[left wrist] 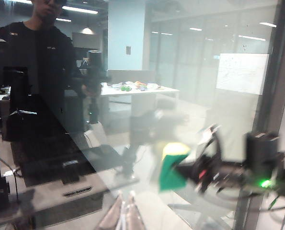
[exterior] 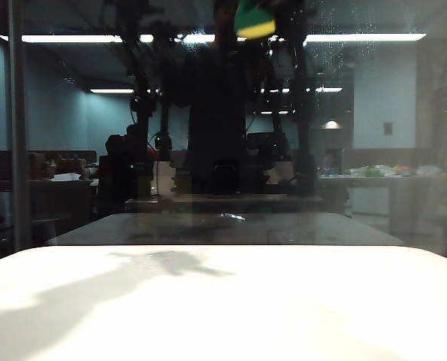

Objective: Reach upward to find where there is water on the glass, pick up the sponge from the table, dry the water, and finally place the sponge back on the table.

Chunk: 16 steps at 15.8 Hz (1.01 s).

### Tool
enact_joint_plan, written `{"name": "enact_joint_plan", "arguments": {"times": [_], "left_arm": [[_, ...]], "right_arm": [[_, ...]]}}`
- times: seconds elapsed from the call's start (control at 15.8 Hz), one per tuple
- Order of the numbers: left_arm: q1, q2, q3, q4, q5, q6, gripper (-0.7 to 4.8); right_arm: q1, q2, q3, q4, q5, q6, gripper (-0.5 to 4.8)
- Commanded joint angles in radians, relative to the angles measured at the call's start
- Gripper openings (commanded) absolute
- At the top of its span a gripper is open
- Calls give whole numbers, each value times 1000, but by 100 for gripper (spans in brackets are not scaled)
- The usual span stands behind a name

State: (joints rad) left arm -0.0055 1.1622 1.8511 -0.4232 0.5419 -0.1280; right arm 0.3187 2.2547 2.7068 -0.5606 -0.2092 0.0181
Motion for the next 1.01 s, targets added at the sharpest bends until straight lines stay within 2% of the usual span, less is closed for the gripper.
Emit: {"name": "enact_joint_plan", "arguments": {"times": [0.06, 0.44, 1.01], "left_arm": [[1, 0, 6, 13, 5, 0, -5], [1, 4, 6, 10, 5, 0, -5], [1, 31, 6, 10, 4, 1, -5]], "right_arm": [[-14, -1, -3, -8, 81, -19, -9], [-144, -56, -3, -41, 97, -19, -9], [-463, -122, -3, -79, 76, -20, -9]]}}
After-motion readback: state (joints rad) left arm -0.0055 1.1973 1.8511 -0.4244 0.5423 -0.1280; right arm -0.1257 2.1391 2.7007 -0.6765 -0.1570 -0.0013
